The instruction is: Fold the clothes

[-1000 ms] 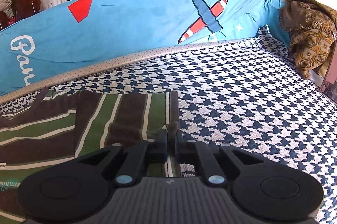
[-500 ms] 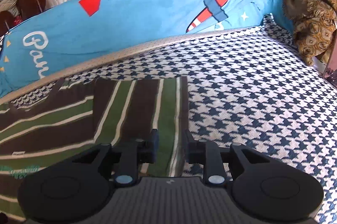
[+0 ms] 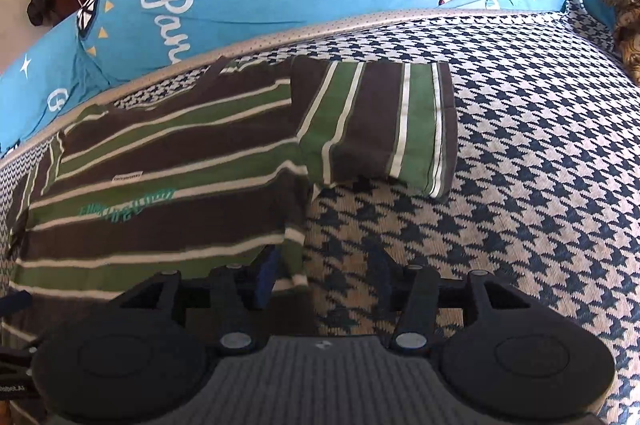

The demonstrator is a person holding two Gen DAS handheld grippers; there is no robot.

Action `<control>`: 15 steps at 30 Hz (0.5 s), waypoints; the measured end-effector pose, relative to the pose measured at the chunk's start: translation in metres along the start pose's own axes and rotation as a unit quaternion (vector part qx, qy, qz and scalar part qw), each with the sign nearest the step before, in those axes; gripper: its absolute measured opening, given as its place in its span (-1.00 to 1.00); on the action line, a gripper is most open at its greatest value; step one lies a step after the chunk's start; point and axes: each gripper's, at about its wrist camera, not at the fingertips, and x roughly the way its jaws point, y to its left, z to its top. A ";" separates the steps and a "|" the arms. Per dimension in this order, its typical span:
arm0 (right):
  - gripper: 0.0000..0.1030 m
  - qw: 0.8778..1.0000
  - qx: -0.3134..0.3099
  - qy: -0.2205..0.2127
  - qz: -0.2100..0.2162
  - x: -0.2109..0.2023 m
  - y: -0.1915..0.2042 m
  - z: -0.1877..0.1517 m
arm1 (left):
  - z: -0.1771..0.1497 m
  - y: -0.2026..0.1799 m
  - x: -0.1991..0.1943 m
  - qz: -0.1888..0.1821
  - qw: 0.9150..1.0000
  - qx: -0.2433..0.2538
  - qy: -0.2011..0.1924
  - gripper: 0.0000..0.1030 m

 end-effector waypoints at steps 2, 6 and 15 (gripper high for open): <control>-0.02 1.000 -0.023 -0.005 -0.017 0.000 0.007 -0.008 | -0.004 -0.002 -0.003 0.002 1.000 -0.001 -0.002 0.99; 0.03 0.997 -0.043 -0.025 -0.062 -0.004 0.014 -0.020 | -0.016 0.000 -0.011 0.004 1.000 -0.012 -0.006 0.99; 0.23 0.991 0.013 -0.054 -0.122 -0.018 0.008 -0.039 | -0.040 0.001 -0.028 0.016 1.000 -0.012 -0.022 1.00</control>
